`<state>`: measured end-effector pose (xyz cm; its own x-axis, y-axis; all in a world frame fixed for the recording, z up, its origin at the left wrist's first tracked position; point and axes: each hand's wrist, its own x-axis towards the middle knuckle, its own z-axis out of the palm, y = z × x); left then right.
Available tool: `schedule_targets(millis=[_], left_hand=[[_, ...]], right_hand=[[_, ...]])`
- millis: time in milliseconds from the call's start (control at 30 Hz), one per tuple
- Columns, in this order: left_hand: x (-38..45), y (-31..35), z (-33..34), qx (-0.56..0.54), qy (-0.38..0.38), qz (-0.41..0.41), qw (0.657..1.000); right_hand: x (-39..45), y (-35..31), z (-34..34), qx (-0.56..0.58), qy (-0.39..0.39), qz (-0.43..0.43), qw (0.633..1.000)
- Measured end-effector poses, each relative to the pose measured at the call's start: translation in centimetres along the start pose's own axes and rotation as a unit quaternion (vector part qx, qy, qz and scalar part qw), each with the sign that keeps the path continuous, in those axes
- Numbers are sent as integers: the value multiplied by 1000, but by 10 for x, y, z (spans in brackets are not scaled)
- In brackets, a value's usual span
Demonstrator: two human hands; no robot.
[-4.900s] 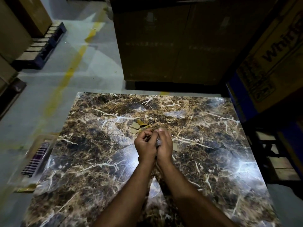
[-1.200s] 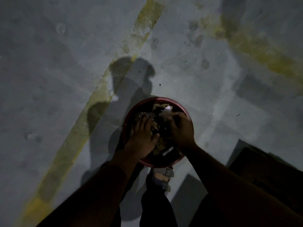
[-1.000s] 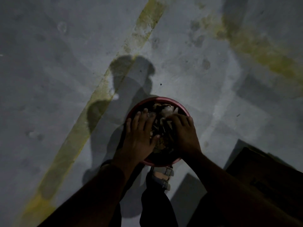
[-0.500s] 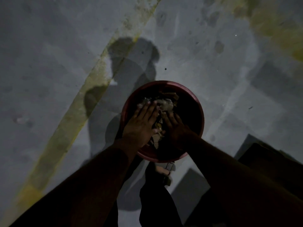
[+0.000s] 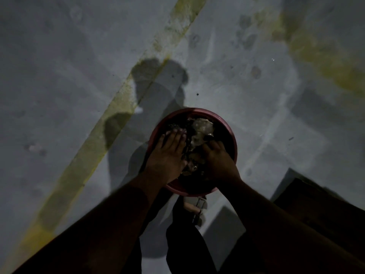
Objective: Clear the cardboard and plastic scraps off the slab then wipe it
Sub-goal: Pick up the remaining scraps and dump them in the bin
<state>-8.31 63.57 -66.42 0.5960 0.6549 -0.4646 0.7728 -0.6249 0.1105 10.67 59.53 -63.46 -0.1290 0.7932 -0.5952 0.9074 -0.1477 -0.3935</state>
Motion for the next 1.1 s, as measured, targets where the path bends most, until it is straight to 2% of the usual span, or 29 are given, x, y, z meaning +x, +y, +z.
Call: schedule_targets(millis=[167,367,500,667,833,1000,1100], left_hand=[[-20,3,-16,22,24,-22,999],[-56,10,-67,27,99,-18,995],[-98,14,-133,9,94,-13,995],[-161,15,-223,-5,138,35,990],[-221,27,-321,-34,118,37,992],[-284,40,-396,-39,163,84,982],[-319,52,-428,-44,197,151,968]], right_hand=[[-9,-16,-11,-21,35,-5,999],[-43,-43,-44,-46,73,6,996],[-96,-79,-81,-66,140,21,988],[-172,-132,-129,-53,157,66,984],[-252,-195,-184,-6,189,77,979],[-332,-250,-217,-4,247,124,961],[-382,-279,-224,12,292,164,942]])
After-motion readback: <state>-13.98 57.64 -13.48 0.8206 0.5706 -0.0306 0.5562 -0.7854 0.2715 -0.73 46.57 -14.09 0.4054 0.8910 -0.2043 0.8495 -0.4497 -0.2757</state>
